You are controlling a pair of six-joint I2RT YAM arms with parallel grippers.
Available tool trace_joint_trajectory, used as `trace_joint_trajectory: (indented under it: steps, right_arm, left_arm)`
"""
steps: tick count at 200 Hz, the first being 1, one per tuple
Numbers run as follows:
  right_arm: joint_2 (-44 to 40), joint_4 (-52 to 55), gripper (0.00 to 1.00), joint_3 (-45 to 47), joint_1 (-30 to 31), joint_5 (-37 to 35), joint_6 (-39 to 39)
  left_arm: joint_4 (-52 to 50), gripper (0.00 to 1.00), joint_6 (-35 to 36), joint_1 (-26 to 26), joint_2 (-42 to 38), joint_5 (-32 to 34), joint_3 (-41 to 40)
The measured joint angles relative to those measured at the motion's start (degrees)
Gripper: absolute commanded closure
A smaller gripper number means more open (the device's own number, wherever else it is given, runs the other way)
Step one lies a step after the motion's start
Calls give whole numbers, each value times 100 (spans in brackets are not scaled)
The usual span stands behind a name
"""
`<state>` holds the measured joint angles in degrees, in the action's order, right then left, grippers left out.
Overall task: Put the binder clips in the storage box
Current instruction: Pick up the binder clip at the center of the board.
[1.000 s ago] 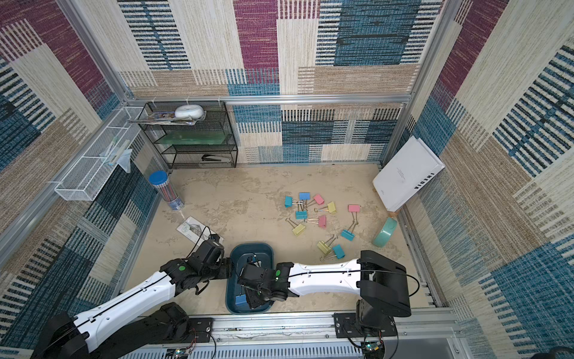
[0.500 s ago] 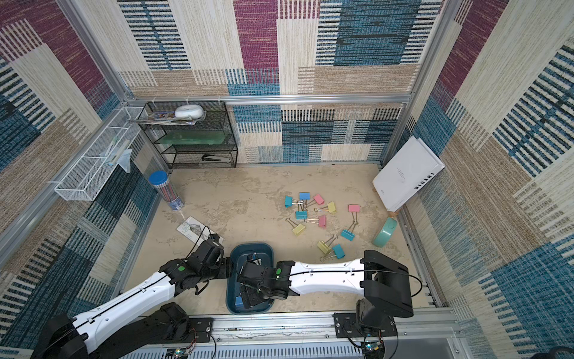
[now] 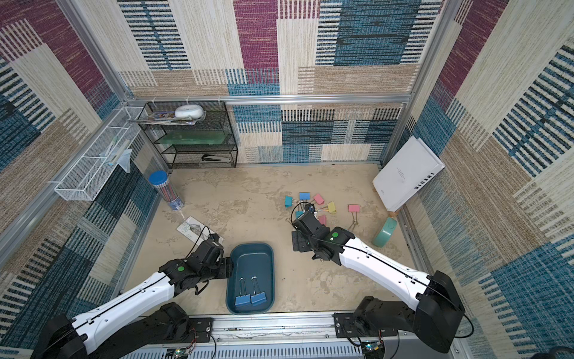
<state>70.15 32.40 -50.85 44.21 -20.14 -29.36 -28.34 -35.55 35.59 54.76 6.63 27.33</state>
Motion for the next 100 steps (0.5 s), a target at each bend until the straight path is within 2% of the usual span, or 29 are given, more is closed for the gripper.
trace_joint_trajectory:
  steps: [30, 63, 100]
  right_arm:
    - [190, -894, 3, 310, -448, 120, 1154]
    - [511, -1974, 2, 710, -1128, 929, 2041]
    - [1134, -2627, 3, 756, -1311, 1912, 2719]
  left_arm:
    - [0, 29, 0, 0, 44, 0, 0]
    - [-2, 29, 0, 0, 44, 0, 0]
    - [-2, 29, 0, 0, 35, 0, 0]
